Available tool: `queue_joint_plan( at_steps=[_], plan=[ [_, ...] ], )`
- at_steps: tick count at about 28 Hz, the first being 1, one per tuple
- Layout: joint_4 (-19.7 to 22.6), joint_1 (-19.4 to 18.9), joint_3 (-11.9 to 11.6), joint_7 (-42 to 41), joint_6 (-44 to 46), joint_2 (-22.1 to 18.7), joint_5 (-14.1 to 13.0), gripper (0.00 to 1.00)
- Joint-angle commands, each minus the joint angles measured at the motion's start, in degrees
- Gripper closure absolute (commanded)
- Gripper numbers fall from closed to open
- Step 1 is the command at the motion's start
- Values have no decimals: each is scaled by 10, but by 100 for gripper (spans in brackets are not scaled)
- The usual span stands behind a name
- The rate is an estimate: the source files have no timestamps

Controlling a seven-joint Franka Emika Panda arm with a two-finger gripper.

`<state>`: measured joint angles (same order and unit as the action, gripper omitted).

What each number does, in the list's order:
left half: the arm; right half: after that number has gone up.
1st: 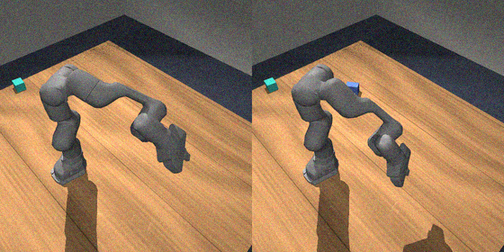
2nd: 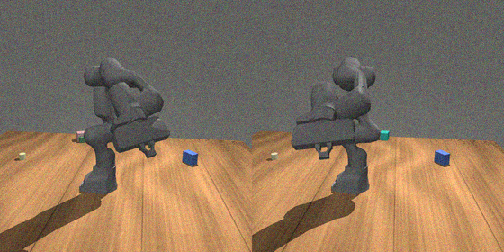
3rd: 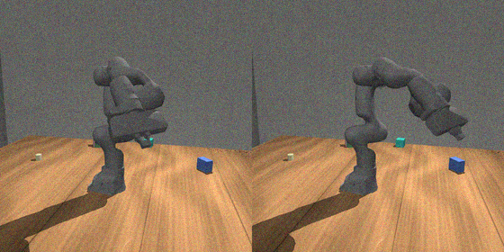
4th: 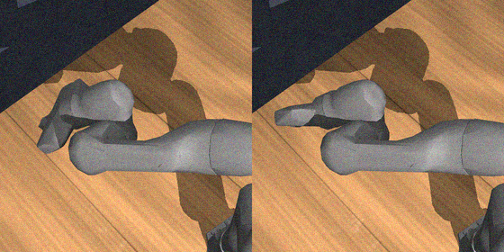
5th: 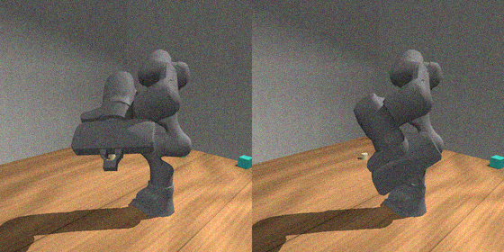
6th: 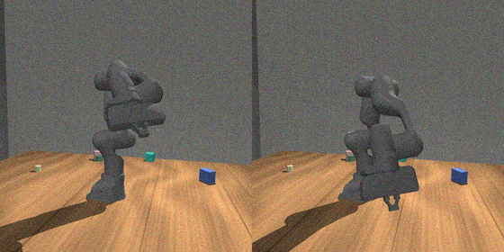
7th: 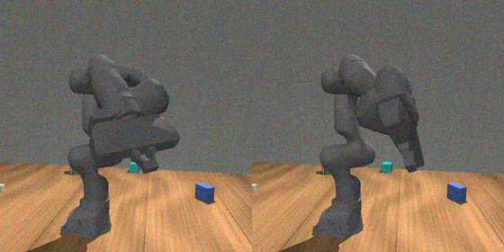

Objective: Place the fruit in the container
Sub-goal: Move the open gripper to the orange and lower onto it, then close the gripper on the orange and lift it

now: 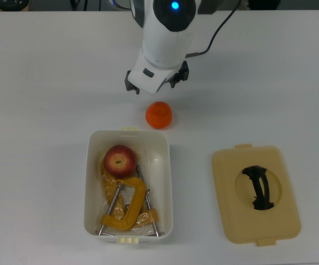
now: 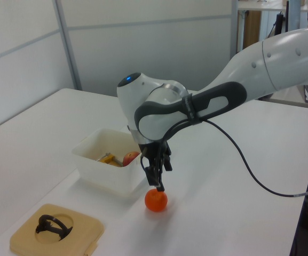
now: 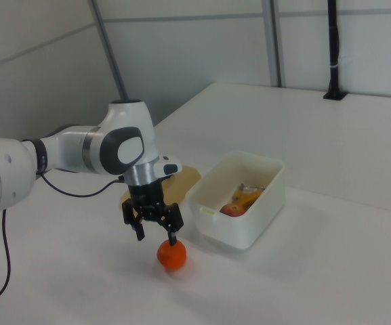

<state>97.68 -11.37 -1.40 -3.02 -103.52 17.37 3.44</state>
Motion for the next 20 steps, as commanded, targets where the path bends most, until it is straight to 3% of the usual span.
queue_joint_plan(
  at_steps=[1,12,20],
  plan=[
    [5,-12,-2,-6,-3,21,31,0],
    [18,-14,17,17,-67,52,82,0],
    [16,-13,21,20,-102,73,92,0]
  ],
)
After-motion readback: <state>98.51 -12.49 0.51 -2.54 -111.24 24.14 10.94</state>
